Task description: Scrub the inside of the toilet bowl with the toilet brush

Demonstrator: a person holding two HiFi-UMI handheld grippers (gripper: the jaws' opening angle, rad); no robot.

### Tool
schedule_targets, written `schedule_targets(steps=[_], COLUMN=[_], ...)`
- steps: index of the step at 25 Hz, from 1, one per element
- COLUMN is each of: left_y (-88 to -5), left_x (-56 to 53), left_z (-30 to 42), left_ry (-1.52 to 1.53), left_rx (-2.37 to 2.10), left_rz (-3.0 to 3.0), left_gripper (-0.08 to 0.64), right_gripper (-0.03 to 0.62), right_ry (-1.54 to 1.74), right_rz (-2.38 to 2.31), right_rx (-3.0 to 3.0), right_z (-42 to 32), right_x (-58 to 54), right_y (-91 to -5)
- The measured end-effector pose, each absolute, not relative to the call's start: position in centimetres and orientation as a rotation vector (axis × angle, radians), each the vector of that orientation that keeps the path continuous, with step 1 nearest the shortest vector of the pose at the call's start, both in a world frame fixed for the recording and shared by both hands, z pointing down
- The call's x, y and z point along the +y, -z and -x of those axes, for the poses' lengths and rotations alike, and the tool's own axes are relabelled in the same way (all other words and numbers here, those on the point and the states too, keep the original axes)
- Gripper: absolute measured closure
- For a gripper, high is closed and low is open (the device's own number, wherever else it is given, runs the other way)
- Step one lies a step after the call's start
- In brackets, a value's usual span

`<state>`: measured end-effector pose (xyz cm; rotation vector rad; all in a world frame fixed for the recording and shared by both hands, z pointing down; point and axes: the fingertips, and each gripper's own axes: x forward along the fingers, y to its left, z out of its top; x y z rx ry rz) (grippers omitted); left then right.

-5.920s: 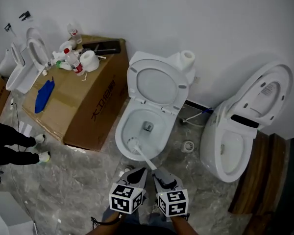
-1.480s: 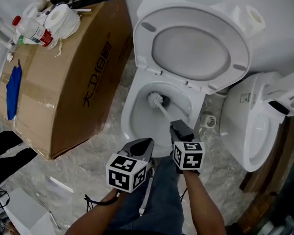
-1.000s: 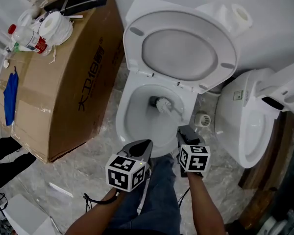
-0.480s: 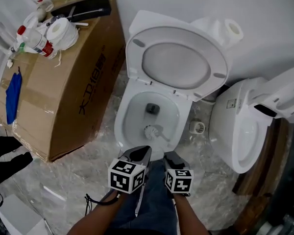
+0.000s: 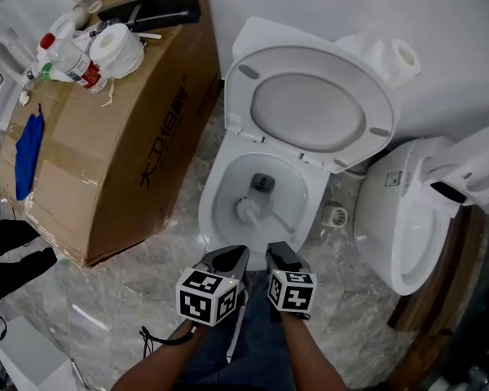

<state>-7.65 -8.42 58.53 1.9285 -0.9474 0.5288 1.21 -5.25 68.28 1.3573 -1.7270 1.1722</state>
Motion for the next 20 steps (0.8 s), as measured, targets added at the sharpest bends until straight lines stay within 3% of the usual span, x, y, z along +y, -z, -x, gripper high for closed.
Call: schedule_targets(steps=[12,20], left_y=[-60.2,-59.3], left_x=[-9.2,-8.3], left_z=[7.0,7.4], left_ry=[-0.544,-0.573], left_rx=[-0.930,-0.932], left_rz=[-1.955,-1.939], left_gripper=[0.551,0.549], right_gripper=[0.437,0.437], right_ry=[-1.129,-1.120], right_rz=[-1.427,-1.344], right_rx=[-1.677,-1.684], right_z=[-4.4,-3.7], right_x=[-10.0,-7.4], right_y=[-73.3,-71.3])
